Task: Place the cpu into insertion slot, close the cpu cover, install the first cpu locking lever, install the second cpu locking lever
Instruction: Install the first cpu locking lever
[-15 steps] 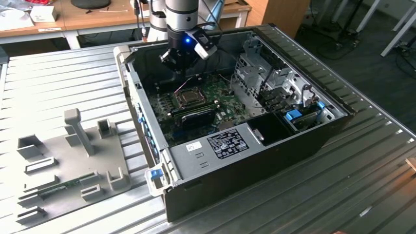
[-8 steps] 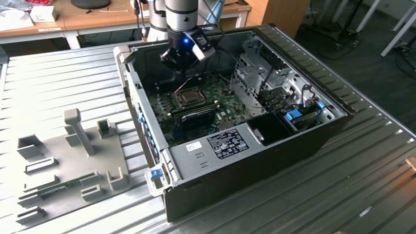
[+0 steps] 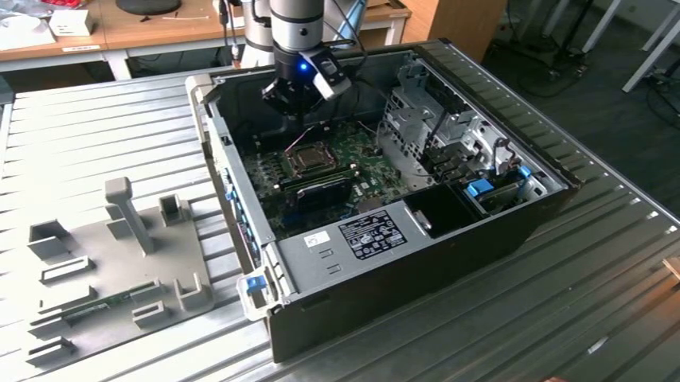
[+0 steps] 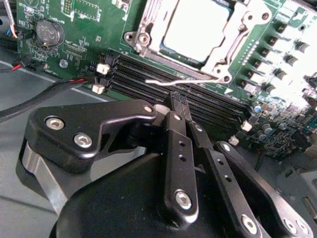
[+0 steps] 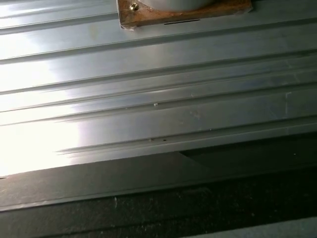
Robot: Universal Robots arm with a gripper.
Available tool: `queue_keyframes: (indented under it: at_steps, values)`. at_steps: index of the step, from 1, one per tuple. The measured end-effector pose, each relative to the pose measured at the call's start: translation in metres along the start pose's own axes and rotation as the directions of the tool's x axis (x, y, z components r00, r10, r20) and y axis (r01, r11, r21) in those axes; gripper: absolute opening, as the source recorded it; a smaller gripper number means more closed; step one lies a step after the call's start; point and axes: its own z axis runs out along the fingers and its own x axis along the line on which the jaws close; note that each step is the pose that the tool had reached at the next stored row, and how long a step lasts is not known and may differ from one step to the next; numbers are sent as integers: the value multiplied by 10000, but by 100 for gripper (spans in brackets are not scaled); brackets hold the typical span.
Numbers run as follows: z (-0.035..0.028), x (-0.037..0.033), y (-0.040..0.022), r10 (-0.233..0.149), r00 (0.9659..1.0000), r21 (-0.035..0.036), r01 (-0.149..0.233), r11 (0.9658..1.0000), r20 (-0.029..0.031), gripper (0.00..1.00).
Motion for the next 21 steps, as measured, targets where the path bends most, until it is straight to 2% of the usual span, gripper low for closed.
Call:
queue_keyframes:
  at_steps: [2, 4, 6, 12, 14, 19, 21]
  values:
    - [0, 0, -5, 6, 10000, -103, -6, 9999, -14, 10]
    - [-1, -1, -14, 16, 10000, -266, -17, 9996, -36, 10]
    - [-2, -1, -22, 23, 10000, -376, -25, 9993, -51, 10]
    - [-5, -4, -51, 32, 10000, -534, -36, 9986, -74, 10]
    - [-5, -5, -58, 34, 10000, -563, -38, 9984, -78, 10]
    - [-9, -10, -96, 44, 9999, -744, -52, 9972, -106, 10]
    - [-10, -13, -115, 48, 9999, -795, -57, 9968, -113, 10]
